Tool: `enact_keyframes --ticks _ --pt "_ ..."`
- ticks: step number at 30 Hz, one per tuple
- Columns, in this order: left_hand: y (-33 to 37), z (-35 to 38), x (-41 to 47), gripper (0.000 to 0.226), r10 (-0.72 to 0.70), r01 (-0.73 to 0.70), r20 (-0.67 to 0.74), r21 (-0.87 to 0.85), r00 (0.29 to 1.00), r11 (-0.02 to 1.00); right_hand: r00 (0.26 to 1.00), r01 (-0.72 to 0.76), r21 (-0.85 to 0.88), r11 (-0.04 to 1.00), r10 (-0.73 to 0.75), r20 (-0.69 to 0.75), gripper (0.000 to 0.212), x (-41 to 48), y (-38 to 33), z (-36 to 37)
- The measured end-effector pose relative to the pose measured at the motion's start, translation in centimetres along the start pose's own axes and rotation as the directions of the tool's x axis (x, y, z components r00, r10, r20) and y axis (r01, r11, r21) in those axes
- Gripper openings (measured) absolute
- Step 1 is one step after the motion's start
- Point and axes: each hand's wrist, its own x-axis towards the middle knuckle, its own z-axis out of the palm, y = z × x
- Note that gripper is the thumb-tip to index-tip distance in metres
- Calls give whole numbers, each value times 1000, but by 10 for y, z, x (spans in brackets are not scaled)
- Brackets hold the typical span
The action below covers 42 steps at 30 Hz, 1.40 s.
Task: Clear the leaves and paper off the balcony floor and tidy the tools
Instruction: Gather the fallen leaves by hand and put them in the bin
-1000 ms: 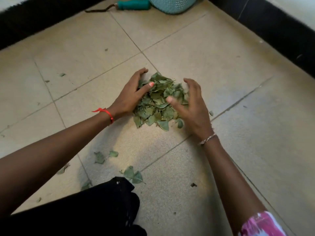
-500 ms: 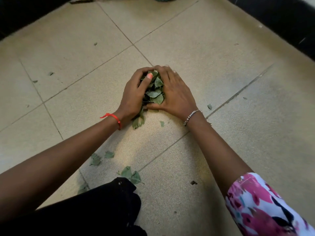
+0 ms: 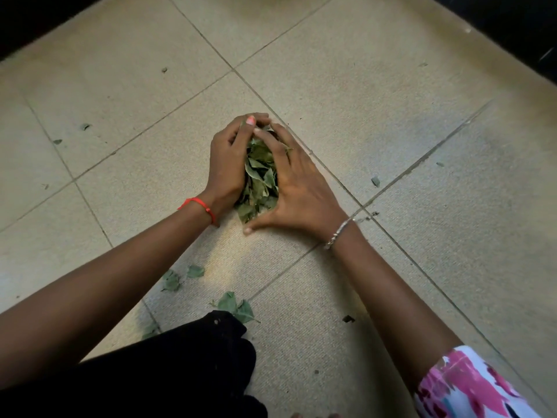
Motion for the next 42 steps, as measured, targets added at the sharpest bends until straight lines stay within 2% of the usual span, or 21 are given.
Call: enact_keyframes --ticks 3,6,10,14,16,19,21,22,23,25,27,29,32,36,39,40,42 --pt "0 -1 0 30 -12 12 31 -2 999 1000 988 -98 -68 993 89 -128 118 7 -4 11" --pt "2 -2 1 32 -46 47 40 -33 998 998 977 -146 -60 987 135 -163 113 15 -6 15" --pt "4 2 -8 33 -106 110 38 -162 994 981 954 -149 46 988 156 -255 90 18 -7 16" --pt "2 10 -15 32 -98 83 -89 -162 991 983 956 -96 243 965 157 -248 82 14 -4 10" --pt "3 13 -13 35 -113 92 -155 -141 981 986 955 -69 400 914 177 -239 84 11 -1 1" --pt "5 14 -16 36 -123 100 -185 -126 975 987 979 -86 614 785 180 -93 88 9 4 -15" --pt "7 15 -17 34 -112 95 -175 -106 978 990 983 -83 759 646 180 -45 78 8 6 -18" --pt "7 16 -17 34 -107 93 -170 -89 980 992 975 -62 800 597 207 -79 69 8 6 -15" --pt "8 17 -18 35 -103 92 -170 -72 980 993 954 -53 799 599 267 -137 59 9 2 -10" --pt "8 20 -19 38 -89 82 -169 -46 982 996 876 -118 662 740 392 -282 46 14 -12 5" --pt "6 22 -20 37 -69 66 -150 -25 986 997 808 -184 488 853 414 -419 51 22 -26 21" --pt "8 23 -22 31 -85 76 -124 -79 989 994 756 -165 487 858 427 -496 55 28 -37 32" --pt "12 22 -23 26 -195 143 -104 -380 975 914 708 -33 722 691 526 -471 41 31 -44 35" --pt "25 35 -31 33 -388 262 -15 -715 921 649 661 136 946 293 685 -307 25 23 -43 24" --pt "36 49 -32 33 -431 286 65 -834 900 472 667 146 987 61 731 -143 16 17 -35 10" --pt "38 54 -30 33 -440 294 80 -846 894 444 672 162 987 12 731 -119 17 15 -31 6" --pt "43 63 -29 33 -455 315 88 -834 886 453 670 188 981 -47 736 -93 17 11 -25 0"
